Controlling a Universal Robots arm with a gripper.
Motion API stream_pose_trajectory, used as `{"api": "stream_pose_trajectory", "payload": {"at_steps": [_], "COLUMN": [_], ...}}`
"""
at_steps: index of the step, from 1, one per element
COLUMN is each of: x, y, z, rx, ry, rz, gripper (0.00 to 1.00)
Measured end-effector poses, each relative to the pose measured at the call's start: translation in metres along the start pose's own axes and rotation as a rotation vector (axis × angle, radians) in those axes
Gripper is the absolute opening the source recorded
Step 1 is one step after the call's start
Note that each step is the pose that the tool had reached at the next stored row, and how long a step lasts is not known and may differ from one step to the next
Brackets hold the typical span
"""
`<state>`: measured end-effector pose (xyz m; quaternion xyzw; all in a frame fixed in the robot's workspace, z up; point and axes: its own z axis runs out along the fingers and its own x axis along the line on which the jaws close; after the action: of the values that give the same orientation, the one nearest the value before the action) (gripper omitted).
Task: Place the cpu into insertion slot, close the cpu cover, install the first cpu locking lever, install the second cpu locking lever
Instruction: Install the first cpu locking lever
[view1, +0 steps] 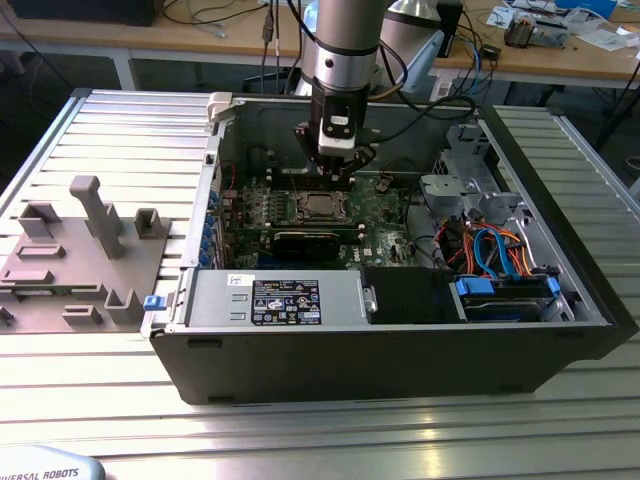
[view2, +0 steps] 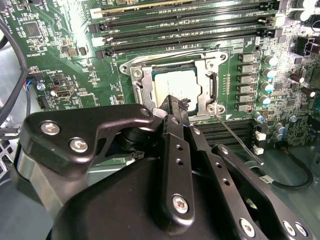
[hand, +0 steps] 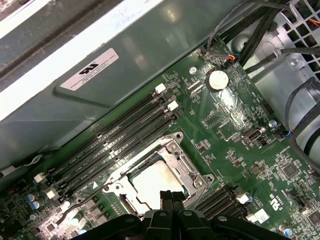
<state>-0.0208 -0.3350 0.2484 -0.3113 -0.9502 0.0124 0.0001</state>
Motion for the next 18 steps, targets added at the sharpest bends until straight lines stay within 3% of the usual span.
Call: {"api": "stream_pose_trajectory", "payload": {"at_steps": [18], "x": [0.0000], "y": [0.0000], "z": [0.0000], "rx": [-0.0002], "ry": [-0.0005], "rz": [-0.020], "gripper": [0.11]}}
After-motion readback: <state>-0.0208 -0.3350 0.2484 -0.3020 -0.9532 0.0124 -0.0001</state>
